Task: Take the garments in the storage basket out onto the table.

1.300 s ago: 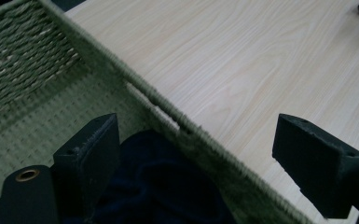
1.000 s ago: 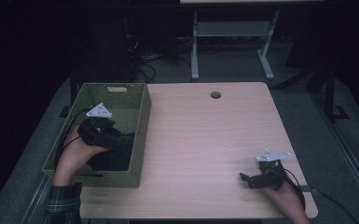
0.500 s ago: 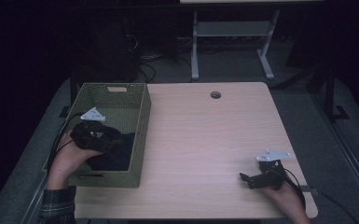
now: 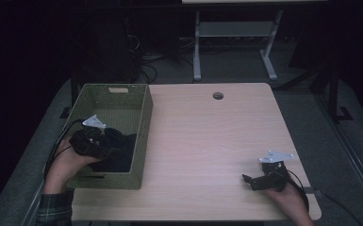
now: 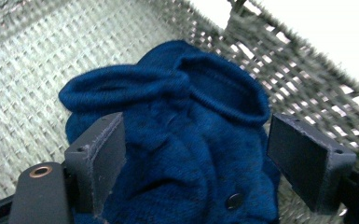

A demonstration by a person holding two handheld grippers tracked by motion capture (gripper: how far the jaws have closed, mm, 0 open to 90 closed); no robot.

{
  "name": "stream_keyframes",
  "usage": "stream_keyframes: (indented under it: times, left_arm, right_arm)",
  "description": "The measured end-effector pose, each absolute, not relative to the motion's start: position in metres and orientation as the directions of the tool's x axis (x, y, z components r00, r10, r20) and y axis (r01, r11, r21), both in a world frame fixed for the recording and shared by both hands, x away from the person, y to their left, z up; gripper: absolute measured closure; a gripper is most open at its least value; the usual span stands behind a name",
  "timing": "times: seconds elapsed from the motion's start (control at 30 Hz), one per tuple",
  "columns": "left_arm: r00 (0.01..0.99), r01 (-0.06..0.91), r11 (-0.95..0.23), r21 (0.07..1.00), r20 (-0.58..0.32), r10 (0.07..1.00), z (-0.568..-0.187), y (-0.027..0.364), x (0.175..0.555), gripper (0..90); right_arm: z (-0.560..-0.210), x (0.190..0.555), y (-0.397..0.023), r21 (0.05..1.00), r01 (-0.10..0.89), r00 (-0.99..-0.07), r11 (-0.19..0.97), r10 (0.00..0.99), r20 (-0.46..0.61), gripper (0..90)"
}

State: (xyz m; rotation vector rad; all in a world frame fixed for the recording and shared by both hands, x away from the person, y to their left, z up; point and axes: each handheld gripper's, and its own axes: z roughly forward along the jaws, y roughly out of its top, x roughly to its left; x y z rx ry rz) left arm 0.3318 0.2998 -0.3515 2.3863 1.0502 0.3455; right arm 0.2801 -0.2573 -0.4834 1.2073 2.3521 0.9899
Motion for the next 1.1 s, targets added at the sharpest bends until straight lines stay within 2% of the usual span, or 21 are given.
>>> stream_keyframes:
  times: [0.17,0.37,0.53,0.7,0.8,1.0,1.1]
  left_arm:
    - [0.661,0.637,-0.587,0.5,0.037,0.749,-0.357,0.302,0.334,21.9]
    - [0.669,0.645,-0.581,0.496,0.001,0.744,-0.361,0.305,0.336,27.2]
    - [0.672,0.662,-0.574,0.482,-0.044,0.739,-0.362,0.308,0.337,41.6]
    - [0.669,0.667,-0.571,0.478,-0.046,0.742,-0.364,0.31,0.339,55.1]
    - [0.668,0.674,-0.577,0.461,-0.048,0.742,-0.367,0.311,0.341,59.3]
    - [0.655,0.688,-0.562,0.46,-0.061,0.753,-0.368,0.313,0.342,58.9]
    - [0.653,0.697,-0.56,0.449,-0.073,0.754,-0.369,0.314,0.343,69.3]
  right_arm:
    - [-0.483,0.28,-0.257,0.703,0.585,-0.593,0.404,0.804,0.031,0.8]
    - [-0.483,0.28,-0.257,0.703,0.585,-0.593,0.404,0.804,0.031,0.8]
    - [-0.483,0.28,-0.257,0.703,0.585,-0.593,0.404,0.804,0.031,0.8]
    - [-0.483,0.28,-0.257,0.703,0.585,-0.593,0.404,0.804,0.031,0.8]
    - [-0.483,0.28,-0.257,0.703,0.585,-0.593,0.404,0.804,0.031,0.8]
    - [-0.483,0.28,-0.257,0.703,0.585,-0.593,0.404,0.804,0.031,0.8]
    - [-0.483,0.28,-0.257,0.704,0.585,-0.593,0.404,0.804,0.032,0.8]
